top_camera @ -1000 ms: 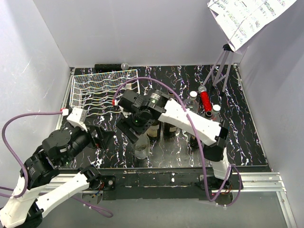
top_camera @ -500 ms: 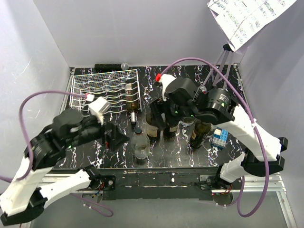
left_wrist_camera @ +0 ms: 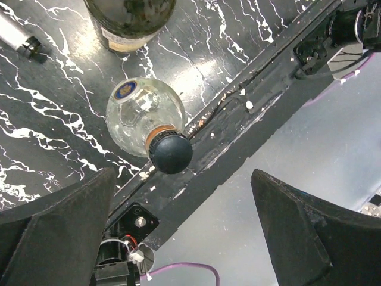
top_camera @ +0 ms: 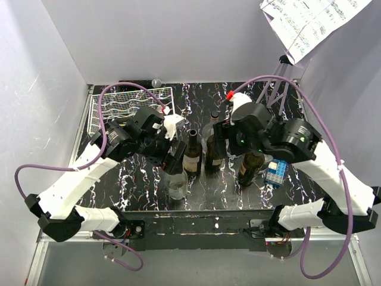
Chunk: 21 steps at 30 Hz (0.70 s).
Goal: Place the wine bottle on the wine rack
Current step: Pick up the wine bottle from the center of the board.
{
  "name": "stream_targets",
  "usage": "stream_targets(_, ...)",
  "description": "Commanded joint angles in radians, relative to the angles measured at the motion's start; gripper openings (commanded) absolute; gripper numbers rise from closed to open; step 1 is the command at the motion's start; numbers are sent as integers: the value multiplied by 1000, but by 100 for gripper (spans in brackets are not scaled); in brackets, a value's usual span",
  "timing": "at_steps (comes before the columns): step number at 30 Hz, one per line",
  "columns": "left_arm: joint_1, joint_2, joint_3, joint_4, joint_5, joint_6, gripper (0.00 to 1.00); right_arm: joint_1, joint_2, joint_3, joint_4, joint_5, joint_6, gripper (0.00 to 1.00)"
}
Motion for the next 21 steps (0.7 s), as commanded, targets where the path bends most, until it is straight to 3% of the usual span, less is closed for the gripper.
stream_targets(1, -9, 18, 33, -45, 61, -3, 98, -25, -61, -12, 34, 74, 25, 83)
stream_targets(10, -73, 153, 64, -113, -85, -40, 88, -72, -95, -51, 63, 73, -1, 82)
stream_targets(17, -92, 196, 65, -151, -138, -44, 72, -102, -144, -114, 83, 59, 2, 82)
stream_targets(19, -95, 201, 59, -166, -160, -43, 61, -111, -151, -123, 85, 55, 2, 82)
stream_targets(21, -100, 202, 53, -182, -172, -47, 57, -120, -154, -129, 86, 44, -2, 82)
